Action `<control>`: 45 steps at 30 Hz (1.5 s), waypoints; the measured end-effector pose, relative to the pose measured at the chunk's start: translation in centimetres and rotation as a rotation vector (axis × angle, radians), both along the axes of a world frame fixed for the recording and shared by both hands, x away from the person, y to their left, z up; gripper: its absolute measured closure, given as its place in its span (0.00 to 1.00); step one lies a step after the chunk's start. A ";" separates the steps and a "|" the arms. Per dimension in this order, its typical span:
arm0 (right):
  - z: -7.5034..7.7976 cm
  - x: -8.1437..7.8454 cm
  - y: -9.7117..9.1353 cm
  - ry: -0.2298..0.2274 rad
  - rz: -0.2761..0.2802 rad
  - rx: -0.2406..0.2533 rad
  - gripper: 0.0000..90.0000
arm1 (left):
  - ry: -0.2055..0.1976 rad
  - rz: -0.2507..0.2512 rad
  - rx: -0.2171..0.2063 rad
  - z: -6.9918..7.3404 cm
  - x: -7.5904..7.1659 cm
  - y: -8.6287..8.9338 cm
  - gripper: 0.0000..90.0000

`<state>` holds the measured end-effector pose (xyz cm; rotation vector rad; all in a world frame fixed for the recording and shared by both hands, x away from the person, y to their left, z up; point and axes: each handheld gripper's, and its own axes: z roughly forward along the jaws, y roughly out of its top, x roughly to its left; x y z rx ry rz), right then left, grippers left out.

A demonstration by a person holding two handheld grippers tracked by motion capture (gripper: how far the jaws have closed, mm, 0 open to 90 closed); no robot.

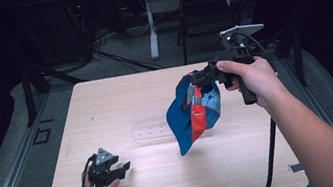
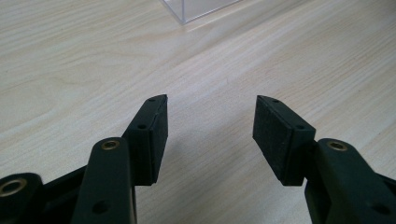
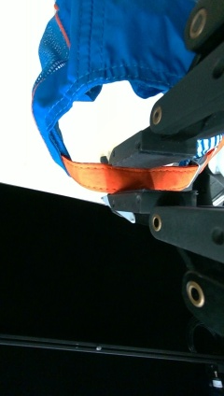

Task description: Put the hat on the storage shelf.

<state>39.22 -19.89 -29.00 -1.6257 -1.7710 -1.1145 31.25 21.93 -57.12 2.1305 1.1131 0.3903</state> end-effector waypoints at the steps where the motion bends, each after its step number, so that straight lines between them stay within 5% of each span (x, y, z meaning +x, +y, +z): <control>1: 0.0 0.0 0.0 0.000 0.000 0.000 0.87 | 0.000 0.000 0.000 0.0 0.0 0.0 0.51; 45: 0.0 4.0 2.5 -0.053 -0.143 0.010 0.87 | 0.000 -0.005 -0.001 0.0 0.0 -0.1 0.51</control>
